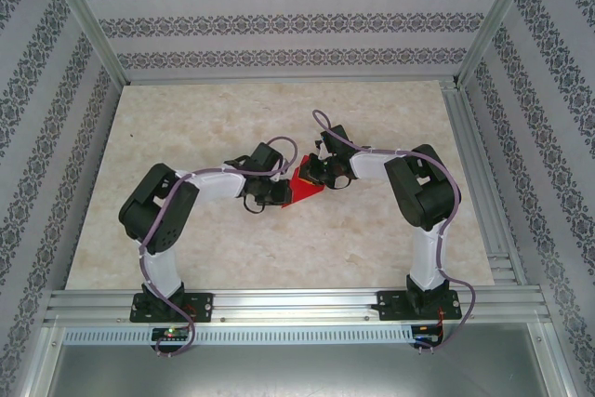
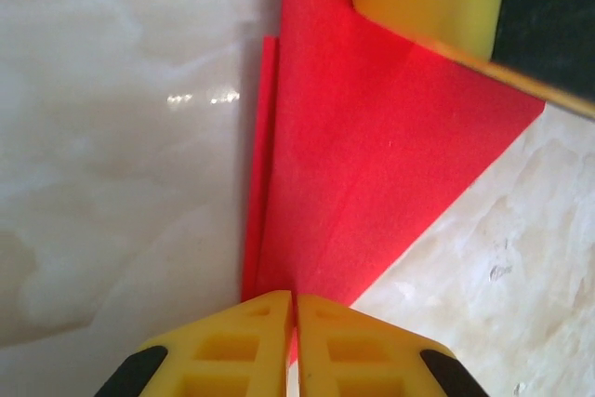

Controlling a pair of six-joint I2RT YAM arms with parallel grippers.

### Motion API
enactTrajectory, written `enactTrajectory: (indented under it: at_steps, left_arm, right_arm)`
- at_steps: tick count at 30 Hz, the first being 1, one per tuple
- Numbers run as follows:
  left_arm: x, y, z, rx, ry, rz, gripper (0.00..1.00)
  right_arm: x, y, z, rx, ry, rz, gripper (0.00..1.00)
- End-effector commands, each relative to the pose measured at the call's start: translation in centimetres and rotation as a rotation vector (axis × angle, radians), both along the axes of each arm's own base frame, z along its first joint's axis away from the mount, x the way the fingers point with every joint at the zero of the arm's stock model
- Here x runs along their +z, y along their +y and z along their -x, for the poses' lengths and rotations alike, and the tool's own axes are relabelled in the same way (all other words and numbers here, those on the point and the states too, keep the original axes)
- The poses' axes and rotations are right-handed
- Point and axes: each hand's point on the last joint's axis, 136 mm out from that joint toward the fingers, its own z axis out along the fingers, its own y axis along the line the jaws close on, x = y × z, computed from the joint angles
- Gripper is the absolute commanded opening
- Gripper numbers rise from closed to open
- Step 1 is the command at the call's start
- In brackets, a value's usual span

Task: Fold a paper plane with a square sheet of paper (pick it up from the middle)
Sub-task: Fourth fold the wing at the center of the table.

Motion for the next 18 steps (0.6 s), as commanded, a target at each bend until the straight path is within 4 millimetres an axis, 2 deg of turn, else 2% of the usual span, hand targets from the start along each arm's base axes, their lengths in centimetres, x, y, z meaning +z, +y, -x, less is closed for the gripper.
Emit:
enactTrajectory:
  at_steps: [1,7,11,15,18]
  left_arm:
    - [-1.8,2.1,4.4,-0.062,0.135,-0.069,0.12]
    - [-2.5,3.9,5.7,-0.06,0.159,-0.134,0.12]
    - [-2.1,4.8,5.9,-0.059,0.146,-0.177,0.12]
    - [-0.3,4.4,4.6,-0.047,0.083,-0.161,0.12]
    - [2.3,2.9,2.9,-0.027,-0.002,-0.081,0.14]
  right_arm:
    - [-7.6,-4.2,3.5,-0.042,0.169,0.228,0.12]
    - [-7.9,-4.3,3.6,-0.043,0.179,0.232,0.12]
    - [-7.9,-4.3,3.6,-0.042,0.181,0.233,0.12]
    - [-7.9,-4.3,3.6,-0.042,0.18,0.233,0.12]
    - [-7.9,-4.3,3.6,-0.042,0.178,0.232,0.12]
